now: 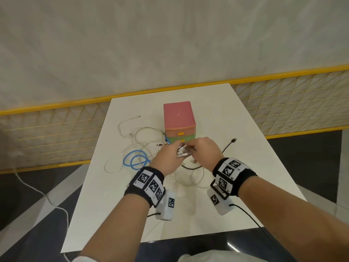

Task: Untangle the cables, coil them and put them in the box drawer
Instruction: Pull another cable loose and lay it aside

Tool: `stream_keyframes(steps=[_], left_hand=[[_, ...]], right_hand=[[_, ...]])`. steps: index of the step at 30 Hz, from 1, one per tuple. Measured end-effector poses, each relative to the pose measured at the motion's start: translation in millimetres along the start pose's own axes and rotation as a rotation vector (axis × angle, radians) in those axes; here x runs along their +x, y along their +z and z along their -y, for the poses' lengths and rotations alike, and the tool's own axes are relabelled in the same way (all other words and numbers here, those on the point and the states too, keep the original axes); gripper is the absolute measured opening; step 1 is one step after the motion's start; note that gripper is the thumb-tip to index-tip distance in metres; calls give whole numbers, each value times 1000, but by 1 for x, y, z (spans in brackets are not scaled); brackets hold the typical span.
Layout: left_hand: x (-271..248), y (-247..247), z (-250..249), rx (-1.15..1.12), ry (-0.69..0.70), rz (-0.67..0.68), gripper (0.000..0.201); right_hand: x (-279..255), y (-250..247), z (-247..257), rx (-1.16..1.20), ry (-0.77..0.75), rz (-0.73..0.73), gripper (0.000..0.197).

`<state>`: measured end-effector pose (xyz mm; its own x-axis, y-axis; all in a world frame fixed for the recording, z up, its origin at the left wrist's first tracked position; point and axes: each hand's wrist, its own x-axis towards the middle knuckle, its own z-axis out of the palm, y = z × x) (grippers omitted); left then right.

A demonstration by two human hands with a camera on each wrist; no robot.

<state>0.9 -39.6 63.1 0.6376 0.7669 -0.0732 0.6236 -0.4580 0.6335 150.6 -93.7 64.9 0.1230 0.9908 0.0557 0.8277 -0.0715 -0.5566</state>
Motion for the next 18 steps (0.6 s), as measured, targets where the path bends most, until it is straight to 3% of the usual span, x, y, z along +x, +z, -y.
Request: stream_keyframes(steps=[4,7,9,11,13,14,16,18], left_hand=[[5,-2,10,-127,-138,-103,14],[5,-25,20,-212,-288,-420,14],[1,-39,24,-150,-322,-587,18],[-3,-42,16,-67,-264,-518,36],[-6,-35,1,-66,-130,-313,68],[-7,-29,-6,-77,-65,-207,74],[-7,-14,-17,-132,-15,-76,55],[-4,-9,-21,-201,-77,-69,29]], right_hand=[[-3,-5,-9,150,-21,12,21],[-7,-9,-23,222,7,45,22],[-10,-9,-31,206,25,20,24],[-11,-9,-32,190,12,-12,25],[-9,-6,-27,180,-28,-28,24],[-8,-5,-22,173,-61,-33,23],[-6,-2,-12,184,-144,-58,21],[-5,-4,-5,218,-188,-76,21]])
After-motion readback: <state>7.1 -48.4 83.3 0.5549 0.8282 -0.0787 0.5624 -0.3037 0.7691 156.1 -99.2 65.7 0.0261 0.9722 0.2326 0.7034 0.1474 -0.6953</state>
